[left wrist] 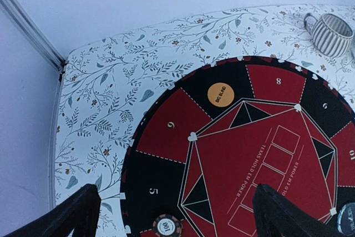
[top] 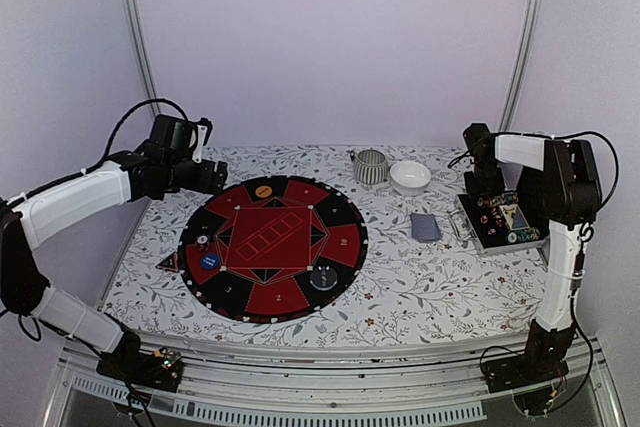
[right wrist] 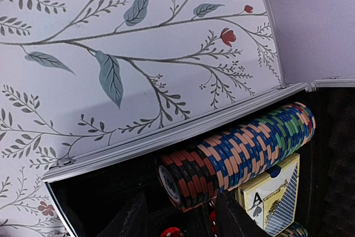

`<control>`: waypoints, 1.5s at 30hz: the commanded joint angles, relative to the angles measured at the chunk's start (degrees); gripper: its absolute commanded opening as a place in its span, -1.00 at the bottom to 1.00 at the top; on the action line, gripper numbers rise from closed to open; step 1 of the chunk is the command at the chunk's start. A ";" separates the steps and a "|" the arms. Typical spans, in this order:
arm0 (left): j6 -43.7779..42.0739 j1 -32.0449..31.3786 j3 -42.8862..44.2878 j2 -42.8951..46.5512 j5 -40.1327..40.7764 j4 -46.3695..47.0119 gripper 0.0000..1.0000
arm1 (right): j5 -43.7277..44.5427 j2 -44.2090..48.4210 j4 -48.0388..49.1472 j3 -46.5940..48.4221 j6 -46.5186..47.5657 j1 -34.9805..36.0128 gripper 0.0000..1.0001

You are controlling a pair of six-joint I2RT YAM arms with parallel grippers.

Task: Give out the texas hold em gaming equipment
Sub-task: Pick up the pile of poker chips from the chip case.

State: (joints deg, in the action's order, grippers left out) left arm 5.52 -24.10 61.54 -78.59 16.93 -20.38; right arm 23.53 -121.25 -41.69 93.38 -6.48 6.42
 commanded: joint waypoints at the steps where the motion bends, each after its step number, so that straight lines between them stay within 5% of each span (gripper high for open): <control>1: -2.03 0.67 1.78 -1.77 -1.12 1.59 0.96 | 1.81 -2.50 -0.69 1.96 0.24 -0.24 -0.13; 17: -2.10 1.68 -0.19 -1.63 -2.25 2.52 0.96 | -5.11 -2.82 0.23 1.36 1.28 0.01 -0.36; 29: -2.09 2.11 -0.28 -1.74 -3.89 2.53 0.96 | -1.31 0.12 0.81 -1.55 1.14 1.61 -0.36; 45: -2.09 2.32 -0.03 -2.90 -6.57 1.97 0.96 | 9.35 -1.53 -0.62 0.91 1.02 1.58 0.00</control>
State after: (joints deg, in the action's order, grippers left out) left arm 4.19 -22.44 61.71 -80.34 11.68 -19.00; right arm 30.61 -122.19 -42.04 92.95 -5.28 7.86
